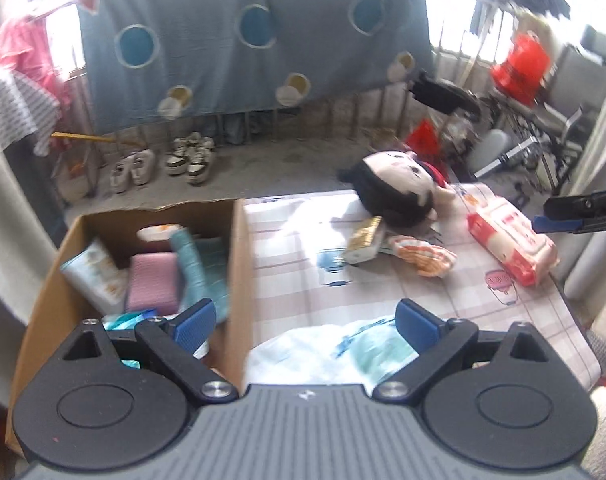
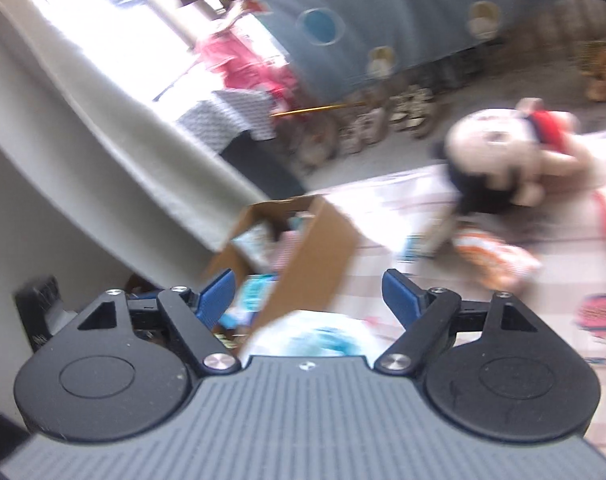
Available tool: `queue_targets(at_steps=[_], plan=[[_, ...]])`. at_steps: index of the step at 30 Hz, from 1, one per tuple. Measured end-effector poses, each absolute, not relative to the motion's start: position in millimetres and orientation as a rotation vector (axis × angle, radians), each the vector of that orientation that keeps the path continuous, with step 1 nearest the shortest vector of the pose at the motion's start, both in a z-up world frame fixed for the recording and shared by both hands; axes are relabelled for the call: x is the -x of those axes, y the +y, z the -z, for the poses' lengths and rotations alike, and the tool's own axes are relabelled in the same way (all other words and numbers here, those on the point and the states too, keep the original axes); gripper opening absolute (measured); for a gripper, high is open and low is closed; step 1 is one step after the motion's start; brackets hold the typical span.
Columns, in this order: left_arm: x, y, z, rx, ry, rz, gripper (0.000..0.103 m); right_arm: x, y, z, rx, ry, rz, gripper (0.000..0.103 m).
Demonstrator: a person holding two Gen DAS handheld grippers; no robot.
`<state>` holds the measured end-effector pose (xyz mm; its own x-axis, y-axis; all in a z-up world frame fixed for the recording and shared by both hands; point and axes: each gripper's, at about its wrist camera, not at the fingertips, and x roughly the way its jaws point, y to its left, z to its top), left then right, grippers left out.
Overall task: Organize soft objects
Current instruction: 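Move both tools back over the table toward the sock and gold box, then grasp the orange-striped sock with the right tool while the left tool grasps the gold snack box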
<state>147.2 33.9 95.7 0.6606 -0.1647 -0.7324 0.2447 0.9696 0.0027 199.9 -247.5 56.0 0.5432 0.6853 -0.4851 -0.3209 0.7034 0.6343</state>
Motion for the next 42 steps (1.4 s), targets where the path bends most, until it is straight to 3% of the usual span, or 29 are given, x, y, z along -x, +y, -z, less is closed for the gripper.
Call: queue_targets(at_steps=[11,18,20,21,23,24,36,42], plan=[[-252.9,-78.9,-38.3,-0.364,0.932,0.288,0.096,-253.0,-252.1,47.9,-0.147,0.810,-0.532,0.081],[-304.6,-102.1,1.0,-0.444,1.015,0.313,0.086,-329.5,-211.1,93.3,0.035,0.838,-0.518,0.077],[-315.0,-105.1,7.1,-0.451,1.028,0.318,0.086,-341.0,-203.5,103.7,0.065,0.865,-0.530,0.068],[-318.8,-107.1,10.2,-0.456,1.032,0.321,0.086,-345.8,-200.1,109.5,0.082,0.885,-0.529,0.055],[-324.8,-110.9,15.7,-0.469,1.038,0.329,0.086,-348.1,-198.2,115.9,0.113,0.892,-0.502,0.042],[-328.0,-113.1,18.6,-0.475,1.043,0.331,0.086,-346.4,-199.4,116.0,0.129,0.881,-0.490,0.028],[-352.9,-133.2,56.8,-0.538,1.133,0.346,0.081,-307.9,-252.8,115.6,-0.091,0.993,-0.506,0.027],[-360.8,-141.8,66.7,-0.554,1.167,0.350,0.085,-286.5,-263.8,108.8,-0.133,0.996,-0.545,0.034]])
